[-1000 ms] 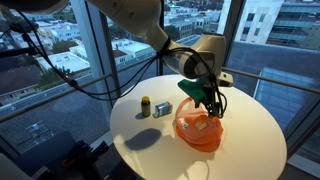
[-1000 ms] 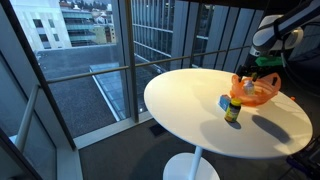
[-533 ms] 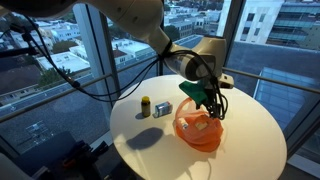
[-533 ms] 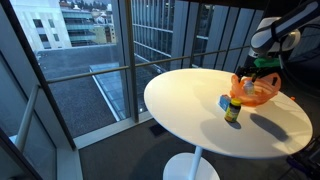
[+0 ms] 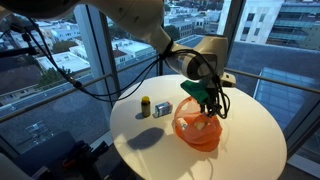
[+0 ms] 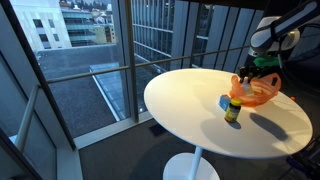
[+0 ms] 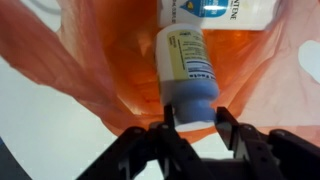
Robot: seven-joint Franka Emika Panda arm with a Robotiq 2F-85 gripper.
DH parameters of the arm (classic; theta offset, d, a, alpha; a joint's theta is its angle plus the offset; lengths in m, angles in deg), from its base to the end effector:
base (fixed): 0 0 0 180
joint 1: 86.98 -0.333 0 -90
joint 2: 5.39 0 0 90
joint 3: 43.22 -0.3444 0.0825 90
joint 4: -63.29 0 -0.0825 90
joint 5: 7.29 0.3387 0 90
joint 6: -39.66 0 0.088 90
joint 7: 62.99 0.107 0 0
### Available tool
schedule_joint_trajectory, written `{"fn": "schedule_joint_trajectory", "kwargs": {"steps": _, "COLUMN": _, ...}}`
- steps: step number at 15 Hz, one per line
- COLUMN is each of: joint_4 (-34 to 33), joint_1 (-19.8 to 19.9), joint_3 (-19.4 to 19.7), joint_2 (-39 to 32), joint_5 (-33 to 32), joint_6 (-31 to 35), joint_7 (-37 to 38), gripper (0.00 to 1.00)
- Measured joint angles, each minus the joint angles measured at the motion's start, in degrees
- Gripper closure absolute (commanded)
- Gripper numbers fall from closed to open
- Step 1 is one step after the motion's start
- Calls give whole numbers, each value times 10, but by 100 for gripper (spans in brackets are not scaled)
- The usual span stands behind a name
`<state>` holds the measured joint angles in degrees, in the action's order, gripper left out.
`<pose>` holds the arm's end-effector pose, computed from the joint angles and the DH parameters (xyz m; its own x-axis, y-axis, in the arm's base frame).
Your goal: Pick up the white medicine bottle from the orange plastic and put it on the table
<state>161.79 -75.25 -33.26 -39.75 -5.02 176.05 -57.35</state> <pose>0.6209 -0.2283 0.3042 0.8893 -0.4508 0.0771 -0.4555 -0.8881 0.0612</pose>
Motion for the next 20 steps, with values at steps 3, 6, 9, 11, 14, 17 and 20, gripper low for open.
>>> {"fn": "schedule_joint_trajectory", "kwargs": {"steps": 3, "joint_4": 0, "joint_1": 0, "joint_3": 0, "joint_2": 3, "joint_5": 0, "joint_6": 0, "joint_7": 0, "gripper": 80}}
{"fn": "schedule_joint_trajectory", "kwargs": {"steps": 6, "joint_4": 0, "joint_1": 0, "joint_3": 0, "joint_2": 12, "joint_5": 0, "joint_6": 0, "joint_7": -1, "gripper": 80}}
{"fn": "schedule_joint_trajectory", "kwargs": {"steps": 9, "joint_4": 5, "joint_1": 0, "joint_3": -2, "joint_2": 30, "joint_5": 0, "joint_6": 0, "joint_7": -4, "gripper": 80}}
{"fn": "schedule_joint_trajectory", "kwargs": {"steps": 11, "joint_4": 11, "joint_1": 0, "joint_3": -5, "joint_2": 44, "joint_5": 0, "joint_6": 0, "joint_7": -7, "gripper": 80}}
{"fn": "schedule_joint_trajectory", "kwargs": {"steps": 14, "joint_4": 27, "joint_1": -1, "joint_3": -11, "joint_2": 71, "joint_5": 0, "joint_6": 0, "joint_7": -14, "gripper": 80}}
{"fn": "schedule_joint_trajectory", "kwargs": {"steps": 17, "joint_4": 47, "joint_1": -8, "joint_3": -16, "joint_2": 101, "joint_5": 0, "joint_6": 0, "joint_7": -15, "gripper": 80}}
{"fn": "schedule_joint_trajectory", "kwargs": {"steps": 20, "joint_4": 69, "joint_1": -21, "joint_3": -20, "joint_2": 136, "joint_5": 0, "joint_6": 0, "joint_7": -15, "gripper": 80}}
